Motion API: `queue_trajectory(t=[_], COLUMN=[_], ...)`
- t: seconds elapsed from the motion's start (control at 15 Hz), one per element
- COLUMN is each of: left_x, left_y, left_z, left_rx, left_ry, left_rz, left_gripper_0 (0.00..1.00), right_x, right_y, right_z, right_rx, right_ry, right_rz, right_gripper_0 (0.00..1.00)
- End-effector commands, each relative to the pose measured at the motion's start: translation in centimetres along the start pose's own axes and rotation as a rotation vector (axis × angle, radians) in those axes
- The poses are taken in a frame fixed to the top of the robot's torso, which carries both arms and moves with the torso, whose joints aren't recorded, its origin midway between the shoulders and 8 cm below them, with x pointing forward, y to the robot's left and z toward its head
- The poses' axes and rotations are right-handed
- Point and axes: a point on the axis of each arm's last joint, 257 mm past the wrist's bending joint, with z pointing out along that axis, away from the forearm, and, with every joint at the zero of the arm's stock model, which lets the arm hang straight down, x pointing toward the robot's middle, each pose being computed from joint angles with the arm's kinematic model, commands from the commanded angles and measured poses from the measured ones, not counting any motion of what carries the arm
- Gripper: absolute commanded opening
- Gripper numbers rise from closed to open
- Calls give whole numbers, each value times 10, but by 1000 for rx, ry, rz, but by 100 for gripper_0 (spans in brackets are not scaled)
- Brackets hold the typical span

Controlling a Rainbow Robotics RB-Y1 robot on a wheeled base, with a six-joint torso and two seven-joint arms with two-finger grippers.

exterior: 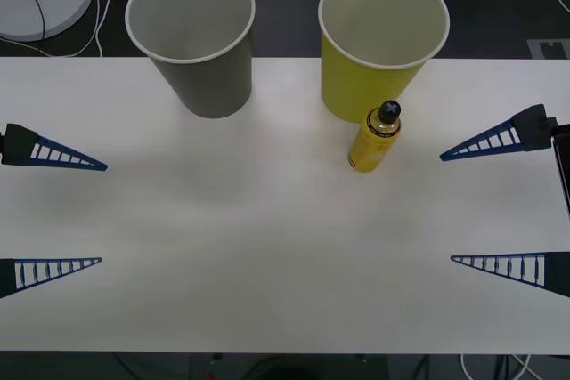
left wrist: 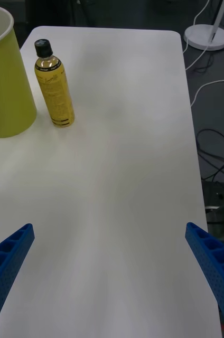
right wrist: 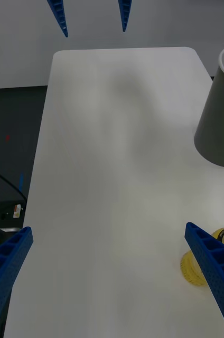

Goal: Put the can into the green bin and the plastic bottle into the gray bin

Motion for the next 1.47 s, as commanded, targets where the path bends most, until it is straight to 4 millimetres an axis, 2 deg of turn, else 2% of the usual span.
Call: queue_trajectory(t=[0.07,0.2,0.27,0.33,0.6,1.13,1.47], left_x=[0,0,0,0,0,0,0], left_y=[0,0,0,0,0,0,0], left_z=[0,0,0,0,0,0,0], left_rx=[0,0,0,0,0,0,0], left_ry=[0,0,0,0,0,0,0], left_rz=[0,0,0,0,0,0,0], left_gripper_0=[100,100,100,100,100,100,100], right_x=[0,0,2,-2,-8,35,61], right_y=[0,0,17,19,21,15,1], right_z=[0,0,9,10,12,23,32], right_rx=[0,0,-19,-22,-8,226,363], right_ry=[0,0,-45,-72,-112,-54,-78], right_rz=[0,0,66,91,98,218,325], right_gripper_0=[100,100,100,100,100,100,100])
